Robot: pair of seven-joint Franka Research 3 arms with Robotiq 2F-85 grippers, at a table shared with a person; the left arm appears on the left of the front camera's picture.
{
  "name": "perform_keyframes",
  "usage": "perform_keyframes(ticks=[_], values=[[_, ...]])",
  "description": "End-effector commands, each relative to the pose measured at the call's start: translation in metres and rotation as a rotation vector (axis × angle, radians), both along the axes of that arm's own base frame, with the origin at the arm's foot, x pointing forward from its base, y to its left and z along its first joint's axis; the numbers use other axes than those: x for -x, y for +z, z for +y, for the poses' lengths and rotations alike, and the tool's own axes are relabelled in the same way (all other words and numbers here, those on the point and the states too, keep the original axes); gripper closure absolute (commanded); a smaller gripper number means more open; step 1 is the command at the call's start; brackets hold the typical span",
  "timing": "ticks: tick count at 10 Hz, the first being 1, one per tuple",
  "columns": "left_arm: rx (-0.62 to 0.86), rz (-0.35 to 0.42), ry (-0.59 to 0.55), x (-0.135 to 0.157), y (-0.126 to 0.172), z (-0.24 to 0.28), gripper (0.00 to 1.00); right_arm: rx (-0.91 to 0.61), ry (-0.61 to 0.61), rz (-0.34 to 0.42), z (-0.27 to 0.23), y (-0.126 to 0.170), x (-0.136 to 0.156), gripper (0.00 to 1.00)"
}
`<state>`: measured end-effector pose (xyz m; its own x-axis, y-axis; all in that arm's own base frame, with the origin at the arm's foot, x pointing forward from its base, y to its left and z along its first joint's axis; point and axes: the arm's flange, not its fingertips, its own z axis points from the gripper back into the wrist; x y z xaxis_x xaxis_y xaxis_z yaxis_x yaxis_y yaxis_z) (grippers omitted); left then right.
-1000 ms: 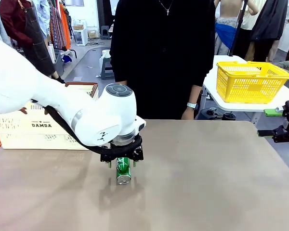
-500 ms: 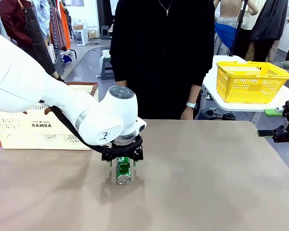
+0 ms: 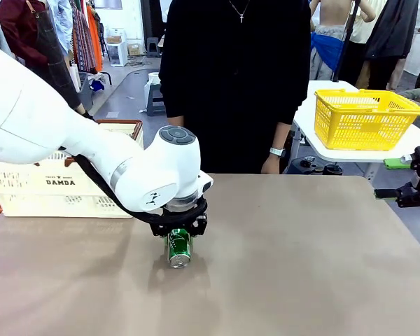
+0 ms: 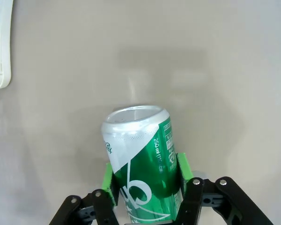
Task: Place the drinks into the Shopping basket.
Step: Pick up one drink and place it into the Shopping basket.
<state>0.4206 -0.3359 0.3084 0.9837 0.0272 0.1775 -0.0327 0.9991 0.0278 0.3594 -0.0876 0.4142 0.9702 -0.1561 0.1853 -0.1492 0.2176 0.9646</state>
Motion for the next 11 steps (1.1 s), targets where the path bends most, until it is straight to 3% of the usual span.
perform_keyframes(ticks=[1, 4, 5, 8, 9, 11], values=[[-0.015, -0.014, -0.01, -0.006, 0.0, -0.002, 1.0, 0.006, 0.015, -0.001, -0.002, 0.003, 0.0, 0.0], [-0.024, -0.025, -0.02, -0.006, 0.008, -0.001, 1.0, 0.006, 0.015, -0.001, -0.002, 0.003, 0.0, 0.0], [-0.018, -0.031, -0.058, -0.004, 0.033, 0.004, 1.0, 0.006, 0.015, -0.001, -0.002, 0.003, 0.0, 0.0], [0.005, 0.004, -0.181, 0.019, 0.159, 0.029, 1.0, 0.006, 0.015, -0.001, -0.002, 0.003, 0.0, 0.0], [0.021, 0.019, -0.214, 0.029, 0.177, 0.033, 1.0, 0.006, 0.015, -0.001, -0.002, 0.003, 0.0, 0.0], [0.02, -0.009, -0.24, 0.045, 0.186, 0.04, 1.0, 0.006, 0.015, -0.001, -0.002, 0.003, 0.0, 0.0]])
